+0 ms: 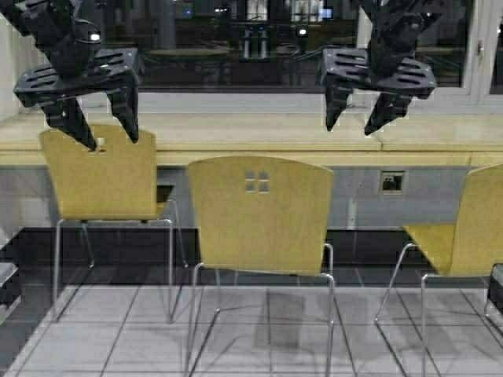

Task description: Push the chairs under the table

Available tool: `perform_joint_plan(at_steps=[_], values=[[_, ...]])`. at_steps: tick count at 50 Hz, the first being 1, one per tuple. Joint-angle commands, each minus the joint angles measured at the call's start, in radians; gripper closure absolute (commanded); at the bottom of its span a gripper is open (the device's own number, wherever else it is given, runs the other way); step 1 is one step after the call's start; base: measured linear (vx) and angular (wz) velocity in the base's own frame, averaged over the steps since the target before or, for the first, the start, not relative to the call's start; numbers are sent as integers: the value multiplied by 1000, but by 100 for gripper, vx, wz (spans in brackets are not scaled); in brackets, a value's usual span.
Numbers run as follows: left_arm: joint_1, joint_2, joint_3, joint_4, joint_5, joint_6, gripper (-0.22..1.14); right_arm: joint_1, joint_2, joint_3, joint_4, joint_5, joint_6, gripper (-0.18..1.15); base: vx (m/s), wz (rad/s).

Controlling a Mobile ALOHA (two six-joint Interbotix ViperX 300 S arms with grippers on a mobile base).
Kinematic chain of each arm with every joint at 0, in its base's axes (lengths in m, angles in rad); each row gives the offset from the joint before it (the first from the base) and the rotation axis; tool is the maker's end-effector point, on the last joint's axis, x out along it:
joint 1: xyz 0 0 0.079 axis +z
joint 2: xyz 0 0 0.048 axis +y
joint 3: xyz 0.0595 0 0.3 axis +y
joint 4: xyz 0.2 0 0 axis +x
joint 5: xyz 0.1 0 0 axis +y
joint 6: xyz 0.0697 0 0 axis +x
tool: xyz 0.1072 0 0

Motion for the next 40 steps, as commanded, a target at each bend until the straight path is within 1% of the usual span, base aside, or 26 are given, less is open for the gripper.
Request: perform_joint_plan(at_steps=[1,8,40], values=[[18,-3,-17,-12,-3,-3,-1,2,-26,-35,18,9,0,4,25,-11],[41,-21,-12,-15,-8,-6,-1,2,-28,-34,23,8,0,4,27,-6],[58,-3,-20,-17,-6,-8,-1,2,-25,-35,37,11,0,4,32,4]])
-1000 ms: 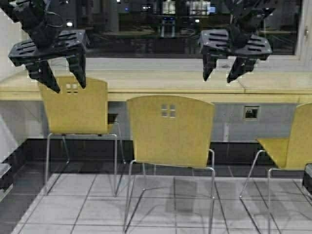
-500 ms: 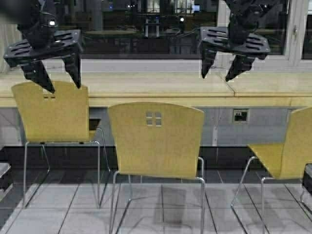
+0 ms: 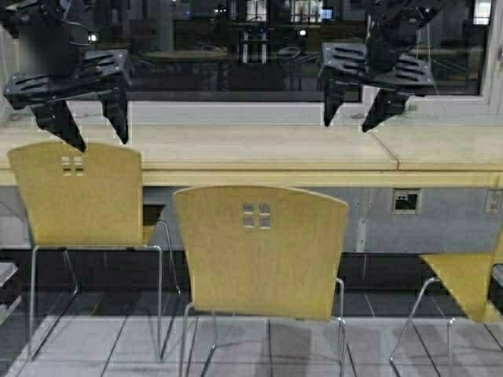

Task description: Push the chairs under the table

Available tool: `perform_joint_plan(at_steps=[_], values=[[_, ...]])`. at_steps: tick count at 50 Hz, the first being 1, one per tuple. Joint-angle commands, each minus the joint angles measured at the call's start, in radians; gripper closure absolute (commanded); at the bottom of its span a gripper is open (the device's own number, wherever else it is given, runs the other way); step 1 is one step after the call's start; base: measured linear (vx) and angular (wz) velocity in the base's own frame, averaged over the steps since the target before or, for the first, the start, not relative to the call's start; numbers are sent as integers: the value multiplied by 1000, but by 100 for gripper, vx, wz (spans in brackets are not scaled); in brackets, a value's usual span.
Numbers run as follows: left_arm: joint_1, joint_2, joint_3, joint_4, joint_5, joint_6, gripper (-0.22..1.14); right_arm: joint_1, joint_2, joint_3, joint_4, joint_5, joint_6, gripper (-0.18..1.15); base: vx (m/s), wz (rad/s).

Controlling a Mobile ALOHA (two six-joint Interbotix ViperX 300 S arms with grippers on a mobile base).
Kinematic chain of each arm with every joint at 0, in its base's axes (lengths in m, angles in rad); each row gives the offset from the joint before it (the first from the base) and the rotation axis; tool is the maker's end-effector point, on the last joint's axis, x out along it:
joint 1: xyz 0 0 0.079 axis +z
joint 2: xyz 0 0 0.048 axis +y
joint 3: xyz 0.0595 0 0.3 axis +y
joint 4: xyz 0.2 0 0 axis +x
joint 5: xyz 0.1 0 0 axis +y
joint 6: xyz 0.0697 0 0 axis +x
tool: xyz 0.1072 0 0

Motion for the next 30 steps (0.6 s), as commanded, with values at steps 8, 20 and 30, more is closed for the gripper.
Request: perform_joint_plan(at_steps=[8,20,30], values=[[26,-12,-20,-8,-2,-29,-1,-2,-23,-21,52,-3,0,4,31,-4],[41,26,-14,-51,-34,-144,-1,-2,9,-14,141,-25,40,4,30,-4],[29,181,-31,-255,-176,-305,-1,3,130,-40,365,-71,198,4,29,-1]])
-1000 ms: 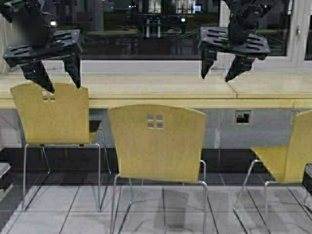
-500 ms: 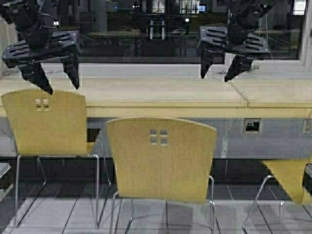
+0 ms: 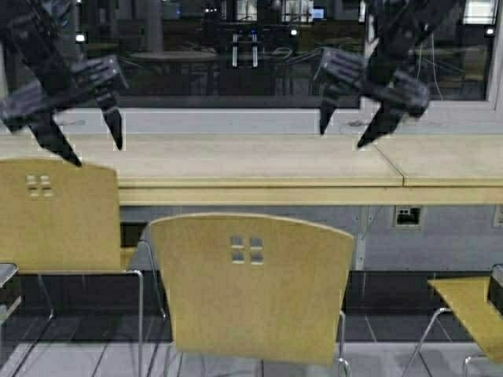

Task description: Push the chairs under the table

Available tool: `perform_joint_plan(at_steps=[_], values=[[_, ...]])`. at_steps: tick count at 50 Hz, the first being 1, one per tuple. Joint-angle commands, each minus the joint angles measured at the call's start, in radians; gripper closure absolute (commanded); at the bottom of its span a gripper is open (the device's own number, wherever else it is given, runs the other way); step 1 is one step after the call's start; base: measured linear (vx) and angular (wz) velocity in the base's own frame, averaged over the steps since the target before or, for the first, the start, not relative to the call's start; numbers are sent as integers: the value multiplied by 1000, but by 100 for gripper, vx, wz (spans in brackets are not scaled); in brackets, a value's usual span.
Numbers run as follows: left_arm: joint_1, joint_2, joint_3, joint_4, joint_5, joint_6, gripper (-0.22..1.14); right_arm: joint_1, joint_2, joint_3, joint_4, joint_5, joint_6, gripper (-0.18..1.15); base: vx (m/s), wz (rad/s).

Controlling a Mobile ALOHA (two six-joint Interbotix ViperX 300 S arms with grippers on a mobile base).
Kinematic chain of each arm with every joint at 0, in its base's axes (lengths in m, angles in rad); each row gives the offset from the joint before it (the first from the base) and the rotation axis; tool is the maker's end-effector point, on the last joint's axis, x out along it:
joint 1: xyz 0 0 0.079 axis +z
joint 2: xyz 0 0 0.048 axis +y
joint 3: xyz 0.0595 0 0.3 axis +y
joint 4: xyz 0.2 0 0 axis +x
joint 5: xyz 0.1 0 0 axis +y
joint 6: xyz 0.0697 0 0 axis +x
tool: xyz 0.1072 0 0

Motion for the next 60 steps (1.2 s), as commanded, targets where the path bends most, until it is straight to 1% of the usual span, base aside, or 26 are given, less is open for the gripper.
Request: perform_joint_plan(at_steps=[1,6,10,19,25,39,53,60], values=[[-12,74,-23,-112,-74,-64,-1,6,57,-31,133,-28,86,4,26,-3],[-49,140,-25,-242,-106,-123,-1,12,101,-26,232,-48,149,4,23,-2],[-71,190,-54,-327,-127,-146,-1,14,140,-35,308,-74,190,4,22,-4],[-107,290,-130,-454,-137,-164,-1,23,213,-52,433,-97,235,4,18,-2],[-117,354,-186,-522,-135,-186,-1,31,267,-101,500,-95,241,4,13,-1],[-123,485,-304,-571,-133,-229,-1,48,371,-221,578,-89,250,4,9,0],[-124,607,-377,-575,-140,-270,-1,48,488,-275,660,-81,262,4,4,-1],[-124,681,-468,-575,-156,-270,-1,46,546,-325,678,-81,264,4,1,1]])
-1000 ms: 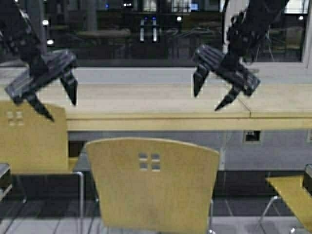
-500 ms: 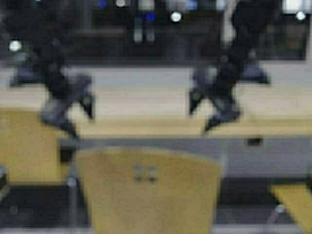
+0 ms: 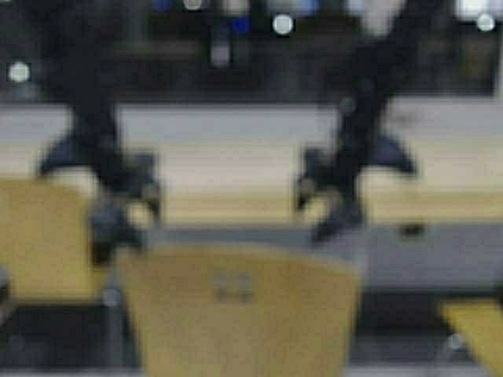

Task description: Push the chairs under the table

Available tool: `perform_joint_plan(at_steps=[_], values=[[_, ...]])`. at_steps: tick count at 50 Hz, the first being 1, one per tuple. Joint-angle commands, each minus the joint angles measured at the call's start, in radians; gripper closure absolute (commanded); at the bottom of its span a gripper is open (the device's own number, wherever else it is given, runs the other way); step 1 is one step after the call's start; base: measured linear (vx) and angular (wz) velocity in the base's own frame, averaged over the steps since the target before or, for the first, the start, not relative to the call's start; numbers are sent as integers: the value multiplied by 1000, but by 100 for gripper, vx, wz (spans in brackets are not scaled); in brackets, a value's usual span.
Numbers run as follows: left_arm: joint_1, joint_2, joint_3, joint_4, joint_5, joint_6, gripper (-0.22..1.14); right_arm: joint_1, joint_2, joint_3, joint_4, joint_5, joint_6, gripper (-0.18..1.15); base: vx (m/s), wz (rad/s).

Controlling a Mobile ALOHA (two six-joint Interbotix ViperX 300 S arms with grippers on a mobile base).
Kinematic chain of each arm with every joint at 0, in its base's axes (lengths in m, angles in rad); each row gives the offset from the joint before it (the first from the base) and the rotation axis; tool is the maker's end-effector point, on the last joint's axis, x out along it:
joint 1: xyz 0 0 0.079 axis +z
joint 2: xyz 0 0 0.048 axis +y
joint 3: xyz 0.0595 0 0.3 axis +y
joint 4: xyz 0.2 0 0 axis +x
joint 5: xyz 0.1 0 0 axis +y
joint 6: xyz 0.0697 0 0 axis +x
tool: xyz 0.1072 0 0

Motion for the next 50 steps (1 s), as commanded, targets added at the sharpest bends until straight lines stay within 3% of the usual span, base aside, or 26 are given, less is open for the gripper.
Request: perform_joint_plan(at_steps=[1,14,36,50], values=[[-2,40,-98,-2,-12,0,-1,3,21,-58,18,3,2,4,-1,1],[-2,130,-239,-2,-14,-2,-1,2,87,-123,37,-15,2,4,-1,0],[-3,253,-310,-3,-66,-17,-1,2,216,-192,49,-23,2,4,0,0],[-26,337,-345,-6,-212,-35,-1,2,316,-264,55,-54,-11,4,0,0]])
